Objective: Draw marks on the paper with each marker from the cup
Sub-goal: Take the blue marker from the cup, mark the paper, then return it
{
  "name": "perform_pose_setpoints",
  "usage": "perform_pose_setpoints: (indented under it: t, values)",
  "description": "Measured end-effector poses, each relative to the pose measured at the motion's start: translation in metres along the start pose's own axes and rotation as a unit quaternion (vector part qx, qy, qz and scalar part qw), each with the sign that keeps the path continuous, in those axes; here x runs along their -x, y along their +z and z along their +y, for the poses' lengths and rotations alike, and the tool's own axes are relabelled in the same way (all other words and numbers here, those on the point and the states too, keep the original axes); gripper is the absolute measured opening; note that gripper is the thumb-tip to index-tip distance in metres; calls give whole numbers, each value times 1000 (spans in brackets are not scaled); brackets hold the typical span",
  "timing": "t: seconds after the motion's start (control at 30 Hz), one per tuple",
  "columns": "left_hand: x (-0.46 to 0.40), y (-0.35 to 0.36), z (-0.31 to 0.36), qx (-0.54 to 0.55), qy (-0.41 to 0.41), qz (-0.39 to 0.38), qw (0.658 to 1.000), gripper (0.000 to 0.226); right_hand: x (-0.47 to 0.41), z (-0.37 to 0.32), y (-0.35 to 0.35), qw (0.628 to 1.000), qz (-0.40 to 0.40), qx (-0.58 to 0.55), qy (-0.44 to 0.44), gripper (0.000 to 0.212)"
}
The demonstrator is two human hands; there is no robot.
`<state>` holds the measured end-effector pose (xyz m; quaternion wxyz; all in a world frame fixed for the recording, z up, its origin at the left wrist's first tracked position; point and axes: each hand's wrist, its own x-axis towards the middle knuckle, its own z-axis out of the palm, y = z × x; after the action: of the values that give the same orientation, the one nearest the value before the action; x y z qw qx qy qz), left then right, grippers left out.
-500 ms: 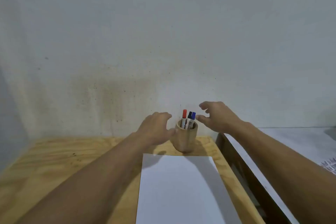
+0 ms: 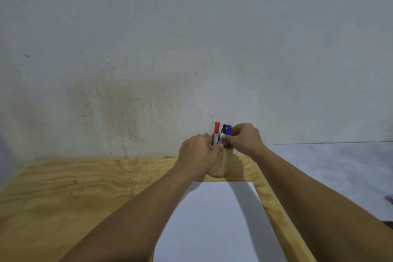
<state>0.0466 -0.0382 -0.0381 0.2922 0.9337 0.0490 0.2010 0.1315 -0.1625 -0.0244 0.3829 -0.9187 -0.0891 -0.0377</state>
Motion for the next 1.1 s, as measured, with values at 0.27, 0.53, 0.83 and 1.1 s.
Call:
perform_pose_setpoints:
  t: [0.27,0.53,0.83,1.1]
  values:
    - [2,5,-2,46,-34,17,998,47,-1,-9,-11,992,47,-115,2,16]
    - [2,-13,4,150,-52,16,987,38,17,-50,-53,968,77,-180,-160,15]
    - [17,-79,-5,487,-82,6,869,26,67,-55,-41,970,-136,-152,-135,15]
    - [44,-73,-45,491,-115,15,863,13,93,-55,0,966,-187,-89,-153,24]
